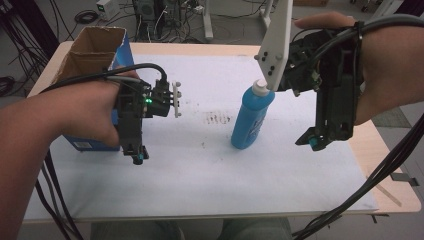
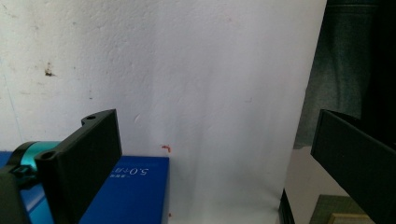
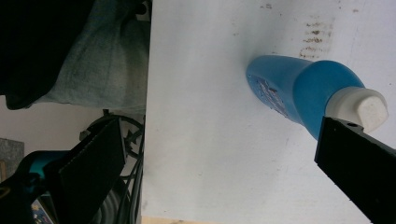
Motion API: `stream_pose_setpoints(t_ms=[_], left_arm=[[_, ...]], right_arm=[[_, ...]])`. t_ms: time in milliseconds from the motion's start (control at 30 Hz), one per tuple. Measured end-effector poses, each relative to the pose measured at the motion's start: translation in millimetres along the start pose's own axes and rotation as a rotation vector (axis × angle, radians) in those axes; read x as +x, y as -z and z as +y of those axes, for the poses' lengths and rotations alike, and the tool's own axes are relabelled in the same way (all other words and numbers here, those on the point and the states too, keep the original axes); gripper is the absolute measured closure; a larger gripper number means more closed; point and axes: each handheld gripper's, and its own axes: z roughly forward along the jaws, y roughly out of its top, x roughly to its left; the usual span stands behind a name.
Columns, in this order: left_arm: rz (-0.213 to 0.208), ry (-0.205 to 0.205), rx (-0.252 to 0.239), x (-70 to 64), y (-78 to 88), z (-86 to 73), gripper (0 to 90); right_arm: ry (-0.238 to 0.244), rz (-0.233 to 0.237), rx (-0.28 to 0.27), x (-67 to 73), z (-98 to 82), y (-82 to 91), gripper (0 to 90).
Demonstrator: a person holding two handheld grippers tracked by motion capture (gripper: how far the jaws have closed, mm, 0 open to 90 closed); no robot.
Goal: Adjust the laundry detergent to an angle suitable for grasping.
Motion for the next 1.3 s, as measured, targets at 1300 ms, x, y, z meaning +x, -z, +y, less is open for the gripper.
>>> stream_pose_setpoints(t_ms=[1300], left_arm=[[0.071,0.328,-0.288,-11.7,15.6,47.0,1.7]], right_arm=[[-0.086,-0.018,-0.004,14.1,-53.5,-8.2,1.0]])
